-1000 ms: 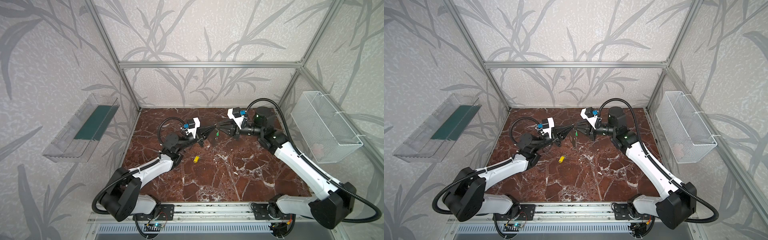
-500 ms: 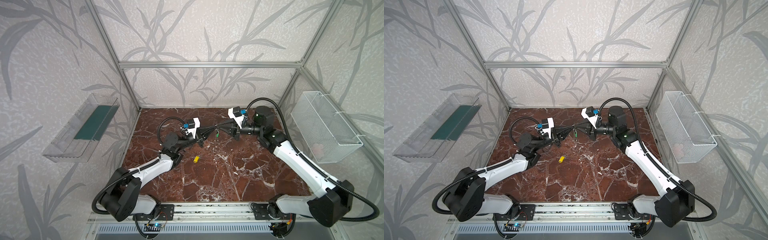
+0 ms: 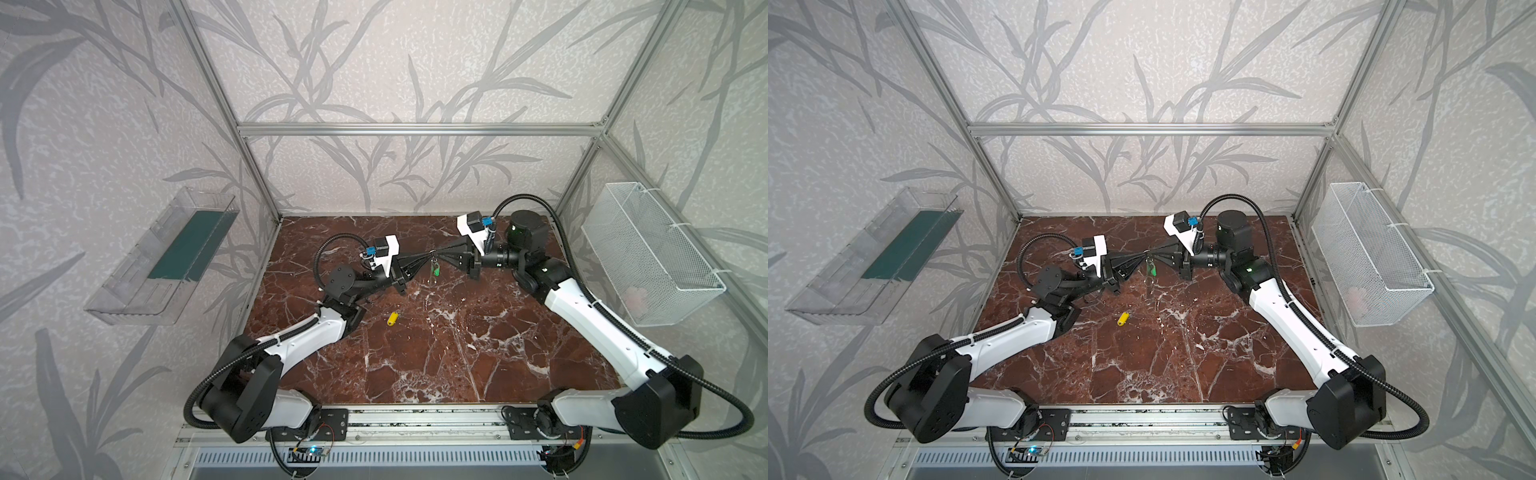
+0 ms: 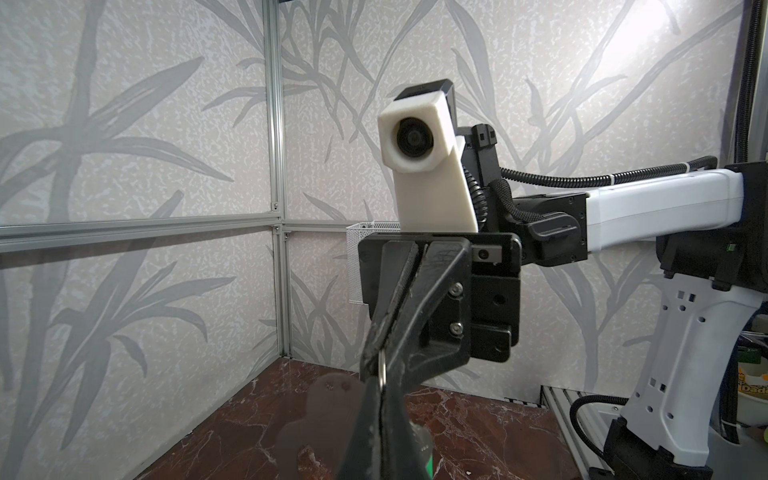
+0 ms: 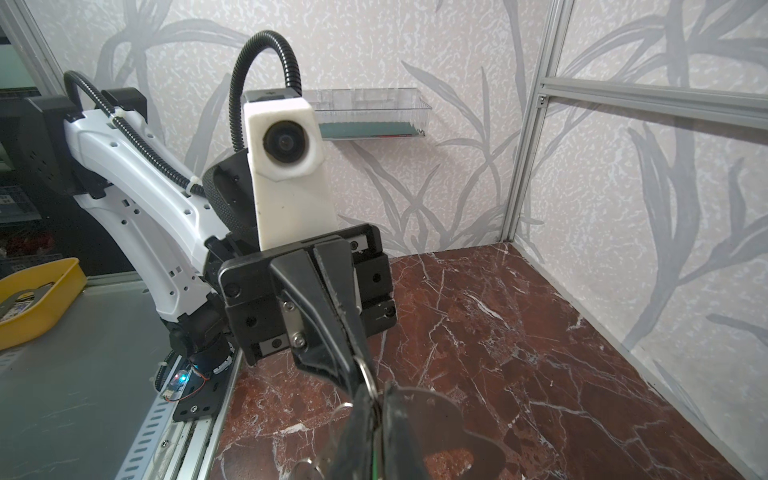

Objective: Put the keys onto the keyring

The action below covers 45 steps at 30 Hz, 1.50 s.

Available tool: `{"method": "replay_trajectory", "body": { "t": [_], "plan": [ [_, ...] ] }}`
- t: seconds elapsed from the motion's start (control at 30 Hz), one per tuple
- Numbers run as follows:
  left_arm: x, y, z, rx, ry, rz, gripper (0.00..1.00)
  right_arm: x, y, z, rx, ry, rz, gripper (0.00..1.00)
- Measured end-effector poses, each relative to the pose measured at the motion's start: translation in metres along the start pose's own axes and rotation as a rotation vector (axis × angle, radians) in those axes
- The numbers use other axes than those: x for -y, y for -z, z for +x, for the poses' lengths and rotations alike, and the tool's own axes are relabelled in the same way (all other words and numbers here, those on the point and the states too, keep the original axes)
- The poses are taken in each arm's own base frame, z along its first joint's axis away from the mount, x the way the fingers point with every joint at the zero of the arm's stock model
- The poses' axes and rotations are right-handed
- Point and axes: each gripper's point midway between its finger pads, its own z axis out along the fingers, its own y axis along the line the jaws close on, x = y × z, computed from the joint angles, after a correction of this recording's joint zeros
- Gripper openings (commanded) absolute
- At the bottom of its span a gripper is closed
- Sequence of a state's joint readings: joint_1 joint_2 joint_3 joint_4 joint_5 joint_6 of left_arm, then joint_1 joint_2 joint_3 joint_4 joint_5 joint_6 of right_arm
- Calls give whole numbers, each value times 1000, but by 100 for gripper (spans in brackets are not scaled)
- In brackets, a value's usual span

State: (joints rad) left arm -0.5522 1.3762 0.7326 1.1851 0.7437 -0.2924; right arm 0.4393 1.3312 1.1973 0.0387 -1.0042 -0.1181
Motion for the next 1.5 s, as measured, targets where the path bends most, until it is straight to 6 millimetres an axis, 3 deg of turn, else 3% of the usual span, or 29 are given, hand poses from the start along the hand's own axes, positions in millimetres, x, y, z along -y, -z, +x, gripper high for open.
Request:
{"method": "replay_trajectory", "body": {
  "t": [0.13, 0.27, 0.37, 0.57, 0.73, 0.8, 1.07, 1.3, 1.5],
  "plan": [
    [0, 0, -2, 5, 0, 6, 0, -2, 0, -2, 13, -3, -27, 0],
    [-1, -1, -6, 13, -1, 8, 0, -1, 0, -5, 23, -7, -50, 0],
    [-3, -1, -5, 9, -1, -2, 13, 1, 0, -5, 14, -7, -40, 0],
    [-13, 3, -5, -27, -23, -81, 21, 7, -2, 3, -71, -19, 16, 0],
    [-14, 12, -18, -43, -72, -133, 22, 18, -1, 16, -158, -20, 79, 0],
    [-13, 16, -20, -63, -94, -152, 17, 21, -1, 21, -195, -14, 96, 0],
    [-21, 21, -4, -329, -126, -213, 16, 25, -12, 30, -397, 97, 91, 0],
    [-14, 35, 8, -427, -172, -235, 18, 28, -21, 45, -541, 168, 35, 0],
    [-14, 38, 23, -476, -171, -223, 20, 17, -26, 57, -608, 188, -30, 0]
  ]
}}
